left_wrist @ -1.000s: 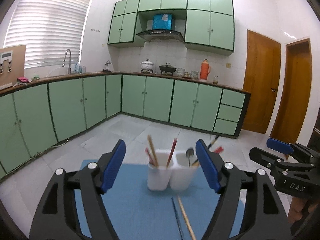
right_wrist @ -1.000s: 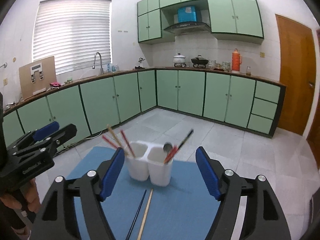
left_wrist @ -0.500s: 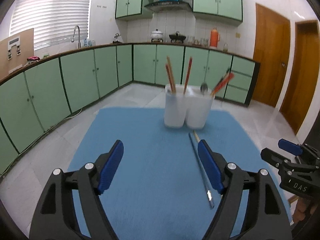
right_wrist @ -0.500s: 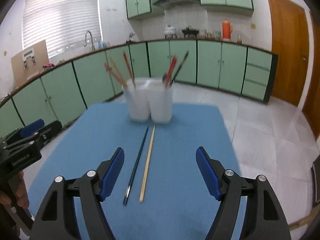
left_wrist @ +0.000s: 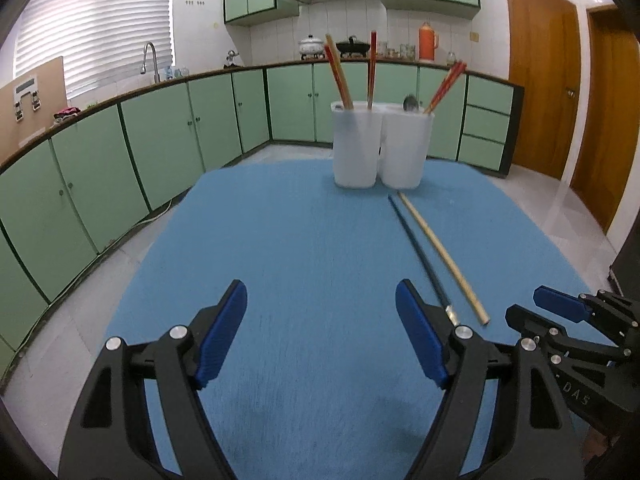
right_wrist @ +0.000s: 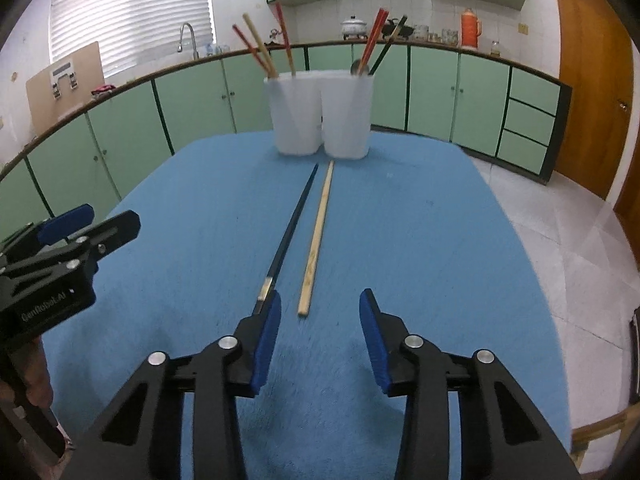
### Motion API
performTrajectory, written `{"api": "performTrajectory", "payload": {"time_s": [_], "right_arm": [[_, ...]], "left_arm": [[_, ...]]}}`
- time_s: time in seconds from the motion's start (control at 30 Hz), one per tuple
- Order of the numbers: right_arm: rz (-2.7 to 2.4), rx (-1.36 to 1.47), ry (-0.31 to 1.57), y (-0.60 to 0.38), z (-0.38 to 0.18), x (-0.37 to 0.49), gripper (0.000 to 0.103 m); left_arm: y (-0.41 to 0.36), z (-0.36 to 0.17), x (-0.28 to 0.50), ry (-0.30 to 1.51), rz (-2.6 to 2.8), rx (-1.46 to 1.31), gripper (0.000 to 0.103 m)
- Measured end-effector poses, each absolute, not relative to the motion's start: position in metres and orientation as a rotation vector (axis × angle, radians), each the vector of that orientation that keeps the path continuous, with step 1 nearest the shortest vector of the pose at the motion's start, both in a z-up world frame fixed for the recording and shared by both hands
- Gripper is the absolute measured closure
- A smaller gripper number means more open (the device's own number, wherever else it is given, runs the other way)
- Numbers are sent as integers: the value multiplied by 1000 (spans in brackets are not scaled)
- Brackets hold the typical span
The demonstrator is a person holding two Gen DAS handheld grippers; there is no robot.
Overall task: Organize utensils
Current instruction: 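Move both tools back over the black and plain chopsticks, then close the right tool on the plain chopstick while the left tool grasps the black chopstick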
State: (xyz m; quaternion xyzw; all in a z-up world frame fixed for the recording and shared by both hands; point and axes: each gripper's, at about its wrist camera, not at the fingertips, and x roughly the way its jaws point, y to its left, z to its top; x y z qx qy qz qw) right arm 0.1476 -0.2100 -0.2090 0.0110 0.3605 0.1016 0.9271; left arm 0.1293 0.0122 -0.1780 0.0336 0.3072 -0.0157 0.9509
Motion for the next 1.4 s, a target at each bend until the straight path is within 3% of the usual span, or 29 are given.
{"api": "performTrajectory", "payload": {"time_s": [0.43, 1.0, 1.13, 1.4], "right_arm": [[213, 19, 808, -202, -229, 158, 77], [186, 3, 852, -193, -232, 173, 80], [179, 11, 860, -193, -233, 178, 96], [161, 51, 854, -204, -230, 172, 96]], "left_arm": [[17, -194, 132, 678, -25, 66, 28], [11, -195, 136, 690, -35, 56, 28], [9, -194, 136, 688, -37, 57, 28], [-2, -191, 135, 686, -51, 53, 28]]}}
